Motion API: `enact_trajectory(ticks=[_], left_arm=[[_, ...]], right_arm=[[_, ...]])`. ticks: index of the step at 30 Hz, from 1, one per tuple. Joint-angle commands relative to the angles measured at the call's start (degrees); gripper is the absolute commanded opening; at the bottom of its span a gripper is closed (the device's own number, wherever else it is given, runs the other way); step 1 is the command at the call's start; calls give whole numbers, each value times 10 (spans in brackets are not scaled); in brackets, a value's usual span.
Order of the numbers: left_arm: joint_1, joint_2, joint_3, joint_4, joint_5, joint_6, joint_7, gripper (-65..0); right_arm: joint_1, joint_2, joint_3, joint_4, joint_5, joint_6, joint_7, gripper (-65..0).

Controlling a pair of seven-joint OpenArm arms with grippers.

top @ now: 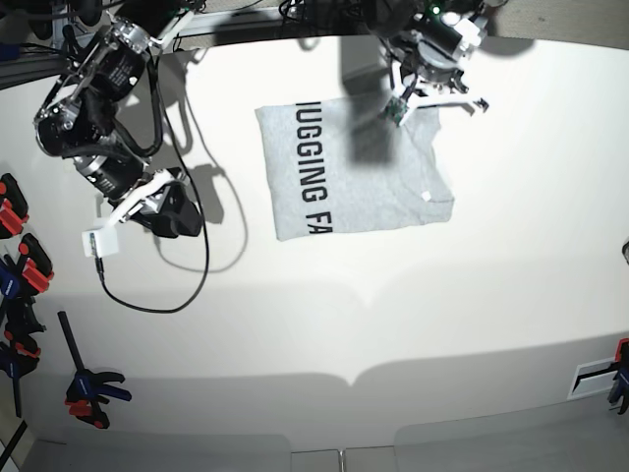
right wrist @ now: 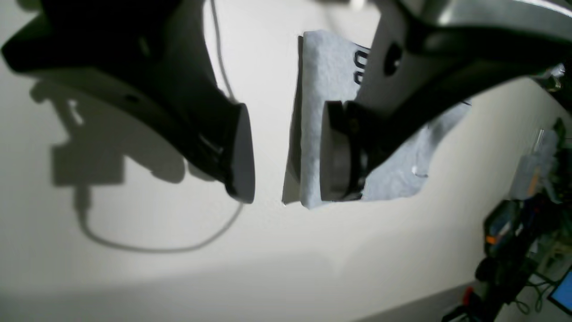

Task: Fold the T-shirt properly

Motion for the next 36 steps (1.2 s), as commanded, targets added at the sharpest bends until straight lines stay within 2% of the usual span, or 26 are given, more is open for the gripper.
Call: enact_trajectory(ticks=[1, 6, 7, 10, 12, 14, 18, 20, 22, 25, 27, 32, 36], left_arm=[[0, -2, -2, 12, 14, 11, -3, -650], [-2, 8, -2, 12, 45, 42, -3, -650], [-3, 10, -2, 12, 45, 49, -3, -604], [-3, 17, -2, 12, 45, 58, -3, -365], [-3, 22, -2, 12, 45, 59, -3, -285], [-3, 28, -2, 12, 45, 59, -3, -276], [-3, 46, -2, 12, 45, 60, -3, -276], [-3, 66, -2, 12, 43, 59, -8, -276], [-3, 86, -2, 12, 16, 59, -42, -276], [-3, 97, -2, 11, -66, 58, -115, -276], [-3, 97, -2, 11, -93, 58, -126, -276], [-2, 96, -2, -3, -76, 57, -137, -276], [-5, 96, -2, -44, -47, 57, -151, -276]], right_arm=[[9, 3, -1, 11, 26, 9, 11, -419], [9, 3, -16, 11, 27, 10, 11, -419], [9, 3, -23, 11, 27, 13, 11, -419], [9, 3, -60, 11, 27, 29, 14, -419], [9, 3, -96, 11, 24, 30, 24, -419], [9, 3, -136, 10, -3, 30, 59, -419], [10, 3, -219, -2, -131, 20, 186, -419], [18, 3, -259, -25, -185, 5, 216, -419], [34, 2, -296, -63, -223, -3, 221, -419], [67, 1, -338, -139, -253, -5, 231, -419], [94, 1, -356, -195, -265, -6, 234, -419], [138, 0, -364, -316, -264, -6, 227, -419], [131, 0, -364, -327, -262, 2, 212, -419]])
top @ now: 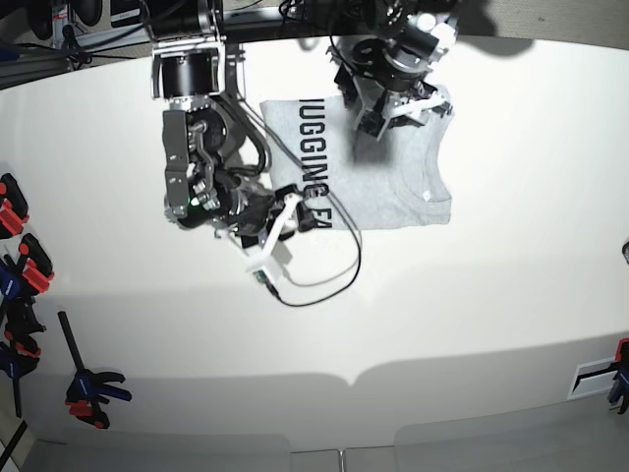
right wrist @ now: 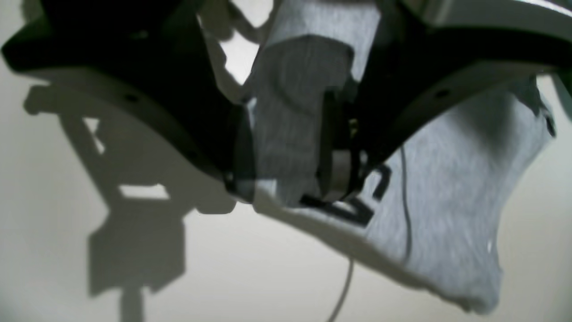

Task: Fold the T-shirt properly

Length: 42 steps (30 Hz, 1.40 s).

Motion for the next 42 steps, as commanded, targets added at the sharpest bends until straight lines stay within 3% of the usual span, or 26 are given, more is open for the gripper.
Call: enact_trajectory(ticks=[1, 5, 12, 19, 28, 35, 42], left_arm=[[-1, 1, 0, -3, 8, 5, -15, -276], [-6, 1, 0, -63, 24, 5, -39, -276], [-62, -15, -1, -102, 156, 9, -10, -276], [-111, -72, -1, -104, 158, 11, -14, -276], [-163, -152, 0, -104, 136, 18, -14, -276], [-181, -161, 0, -104, 93, 17, -23, -276], [-182, -167, -1, -104, 115, 23, -21, -276]], right_arm=[[11, -1, 0, 11, 13, 14, 1, -419], [-10, 0, 0, 11, 12, 19, -14, -419], [-61, 2, 0, 13, 12, 19, -12, -419], [-95, 2, 0, 25, 15, 19, -17, -419], [-181, 1, 0, 127, 22, 19, -24, -419], [-216, -4, 0, 162, 96, 20, -25, -419], [-216, -32, -11, 162, 92, 22, -40, -419]])
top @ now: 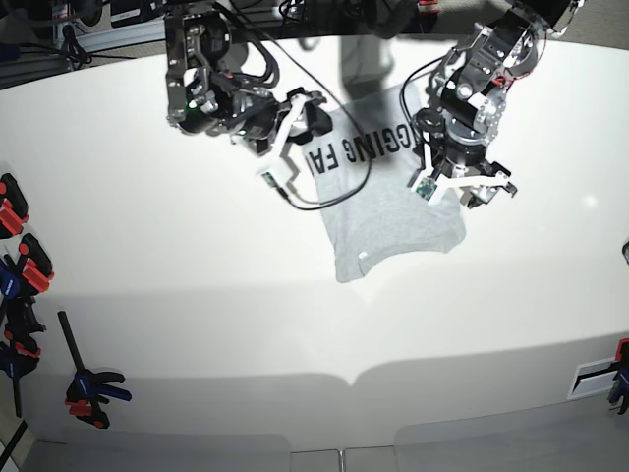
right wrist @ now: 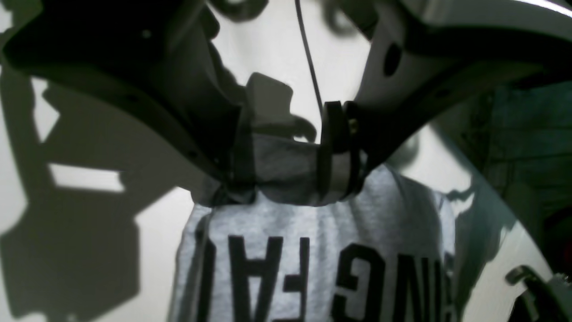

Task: Fold the T-shirt properly

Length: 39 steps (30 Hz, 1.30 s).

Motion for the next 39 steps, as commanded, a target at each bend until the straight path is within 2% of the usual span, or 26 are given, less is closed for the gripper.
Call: enact_trajectory(ticks=[1, 4, 8, 12, 15, 19, 22, 24, 26, 30, 32, 37, 39], left_arm=[[-8, -10, -4, 9, 30, 28, 9, -276], [-7, -24, -4, 9, 68, 61, 49, -276], [-7, -55, -4, 9, 54, 120, 55, -276], [-2, -77, -8, 9, 37, 129, 55, -276], [-2, -77, -36, 10, -8, 129, 55, -276], [9, -77, -117, 13, -90, 127, 52, -276], [43, -77, -189, 34, -157, 101, 39, -276], [74, -77, -235, 57, -191, 84, 33, -276], [110, -77, -279, 84, -202, 75, 33, -276], [197, -77, -360, 131, -211, 73, 38, -276], [247, -77, -396, 150, -232, 57, 37, -276], [365, -77, -469, 174, -237, 50, 35, -276], [405, -70, -496, 176, -238, 50, 36, -276]], right_arm=[[6, -3, -2, 11, 10, 4, 4, -419], [6, -3, -1, 17, -10, 5, -4, -419], [6, 4, -1, 44, -24, 4, -21, -419], [4, 4, 5, 92, -24, 4, -63, -419], [-11, 4, 37, 142, -24, 4, -68, -419], [-48, 4, 109, 218, -23, 4, -70, -419], [-87, 4, 170, 266, -1, 5, -71, -419], [-115, 4, 209, 292, 22, 20, -75, -419], [-144, 4, 246, 313, 47, 37, -83, -419], [-208, 6, 308, 344, 118, 51, -120, -419], [-247, 15, 333, 356, 154, 60, -140, -419], [-347, 33, 391, 369, 186, 72, -149, -419], [-387, 36, 404, 369, 212, 72, -170, -419]])
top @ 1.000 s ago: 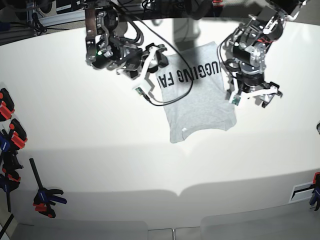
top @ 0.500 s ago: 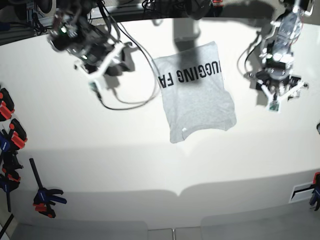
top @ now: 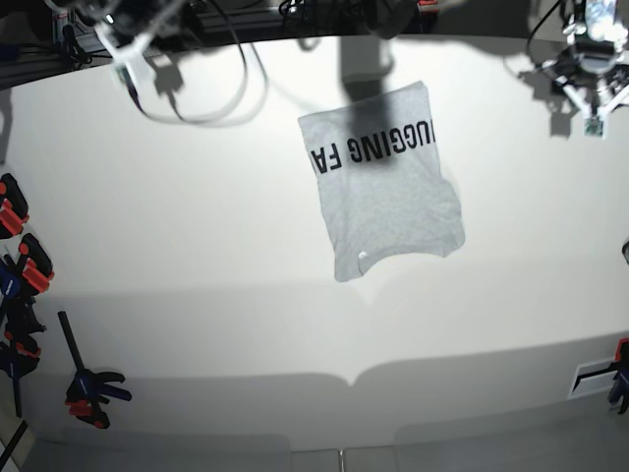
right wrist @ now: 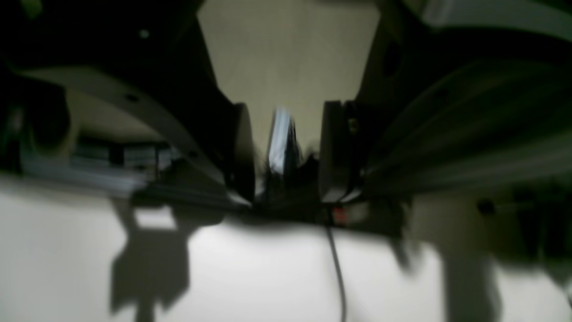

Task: Fold the T-shirt properly

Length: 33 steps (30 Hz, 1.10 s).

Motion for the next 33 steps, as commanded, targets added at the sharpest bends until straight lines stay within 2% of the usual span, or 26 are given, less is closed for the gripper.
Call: enact_trajectory(ticks=[1, 4, 7, 10, 14, 15, 17, 21, 24, 26, 30, 33], left_arm=[[22, 3, -15, 8, 3, 5, -2, -276], [74, 30, -38, 8, -17, -1, -9, -276], [125, 63, -39, 7, -32, -42, -43, -276], [162, 86, -38, -14, -72, -122, -81, -276], [168, 106, -33, -100, -109, -221, -137, -276], [164, 111, -30, -131, -109, -240, -160, -276], [150, 116, -18, -202, -108, -263, -209, -276], [91, 132, 22, -362, -108, -294, -264, -276], [25, 146, 62, -495, -107, -318, -335, -276], [-28, 160, 82, -588, -107, -318, -407, -276], [-131, 199, 89, -770, -107, -318, -521, -276], [-198, 219, 89, -890, -97, -318, -567, -276]], right_arm=[[-28, 5, 2, 10, 38, 5, -9, -419], [-92, 8, 2, 10, 93, 5, -9, -419], [-138, 8, 1, 9, 101, 5, -9, -419], [-157, 10, -10, -7, 99, 5, -9, -419], [-157, 51, -51, -90, 95, 5, -9, -419], [-155, 65, -67, -121, 80, 5, 14, -419], [-149, 94, -107, -190, 13, 5, 85, -419], [-112, 162, -206, -351, -147, 5, 280, -419], [-55, 197, -286, -479, -212, 5, 415, -419], [-4, 205, -336, -562, -236, 5, 513, -419], [104, 199, -426, -717, -270, 3, 681, -419], [178, 190, -487, -821, -311, -31, 786, -419]])
